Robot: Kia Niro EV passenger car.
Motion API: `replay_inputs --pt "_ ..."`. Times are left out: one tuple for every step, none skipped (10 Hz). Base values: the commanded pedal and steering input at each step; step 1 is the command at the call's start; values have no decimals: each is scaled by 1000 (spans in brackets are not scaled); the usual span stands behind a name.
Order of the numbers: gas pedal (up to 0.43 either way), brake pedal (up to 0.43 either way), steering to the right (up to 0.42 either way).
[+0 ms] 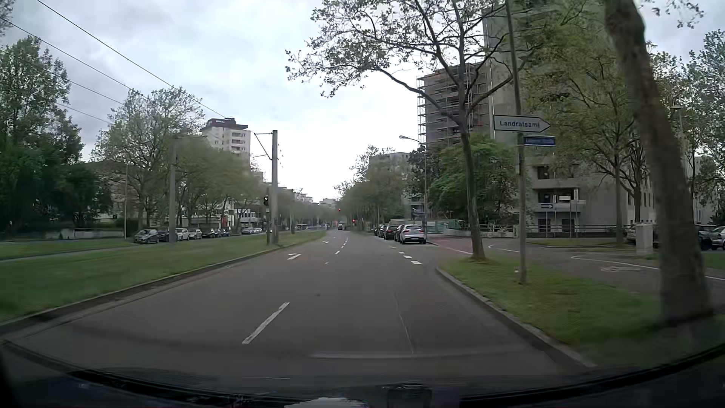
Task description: Follow the waypoints while adhering to traffic rules and regulations
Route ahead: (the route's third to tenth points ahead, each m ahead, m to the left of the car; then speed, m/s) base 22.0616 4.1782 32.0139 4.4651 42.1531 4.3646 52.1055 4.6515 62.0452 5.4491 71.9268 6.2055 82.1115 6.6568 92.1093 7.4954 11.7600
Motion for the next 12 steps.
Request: replay_inputs --pt "28 0 -4" --pt "28 0 -4" --pt "28 0 -4" --pt "28 0 -4" --pt "28 0 -4" --pt "28 0 -4" --pt "28 0 -4" --pt "28 0 -4" --pt "28 0 -4" --pt "28 0 -5" --pt "28 0 -6" --pt "28 0 -6"
